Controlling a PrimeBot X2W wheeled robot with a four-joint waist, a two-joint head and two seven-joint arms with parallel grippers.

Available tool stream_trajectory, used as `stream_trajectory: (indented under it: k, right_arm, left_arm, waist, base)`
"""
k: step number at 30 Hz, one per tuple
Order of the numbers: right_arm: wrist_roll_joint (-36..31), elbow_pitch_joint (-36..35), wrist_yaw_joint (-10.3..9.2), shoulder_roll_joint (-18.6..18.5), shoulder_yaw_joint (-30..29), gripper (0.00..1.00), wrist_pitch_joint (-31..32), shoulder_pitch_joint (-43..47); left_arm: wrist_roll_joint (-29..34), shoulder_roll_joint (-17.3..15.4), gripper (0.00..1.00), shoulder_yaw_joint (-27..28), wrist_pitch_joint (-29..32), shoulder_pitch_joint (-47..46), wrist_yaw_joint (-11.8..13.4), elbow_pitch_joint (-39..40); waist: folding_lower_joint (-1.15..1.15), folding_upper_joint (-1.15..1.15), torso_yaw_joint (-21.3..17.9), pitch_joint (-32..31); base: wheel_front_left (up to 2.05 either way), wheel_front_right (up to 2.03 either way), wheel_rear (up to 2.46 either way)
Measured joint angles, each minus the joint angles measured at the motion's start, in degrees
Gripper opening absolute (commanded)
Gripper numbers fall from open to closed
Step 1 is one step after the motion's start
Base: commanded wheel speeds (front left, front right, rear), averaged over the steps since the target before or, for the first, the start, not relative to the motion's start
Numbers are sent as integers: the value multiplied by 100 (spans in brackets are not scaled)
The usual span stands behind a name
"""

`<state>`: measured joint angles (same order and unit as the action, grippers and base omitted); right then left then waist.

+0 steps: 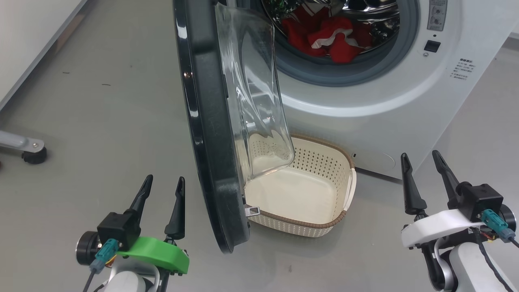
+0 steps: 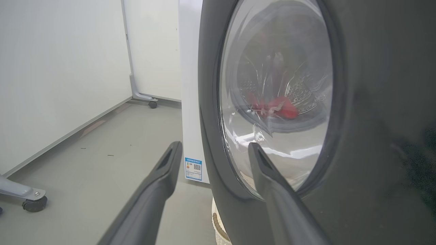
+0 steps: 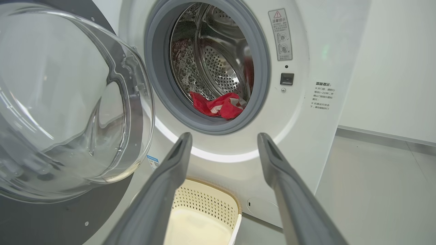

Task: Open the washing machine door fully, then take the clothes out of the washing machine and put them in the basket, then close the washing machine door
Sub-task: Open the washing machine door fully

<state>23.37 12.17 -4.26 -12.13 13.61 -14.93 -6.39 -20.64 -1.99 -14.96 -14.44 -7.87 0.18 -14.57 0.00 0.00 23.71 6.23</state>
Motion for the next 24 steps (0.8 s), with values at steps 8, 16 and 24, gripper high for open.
stream_trajectory:
  k: [8, 16, 24]
  right_arm:
    - [-240, 29, 0, 155, -74, 100, 0, 9]
    - [-339, 64, 5, 255, -164, 100, 0, 64]
    - [-494, 97, 21, 337, -258, 100, 0, 97]
  left_arm:
    - [0, 0, 100, -8, 0, 0, 0, -7]
    - [-2, 0, 100, -13, 0, 0, 0, -9]
    - [-2, 0, 0, -37, 0, 0, 0, -30]
  waist:
    - [0, 0, 10, 15]
    - [0, 0, 40, 20]
    - [0, 0, 69, 17]
  base:
    - [0, 0, 0]
    - [0, 0, 0]
    - [0, 0, 0]
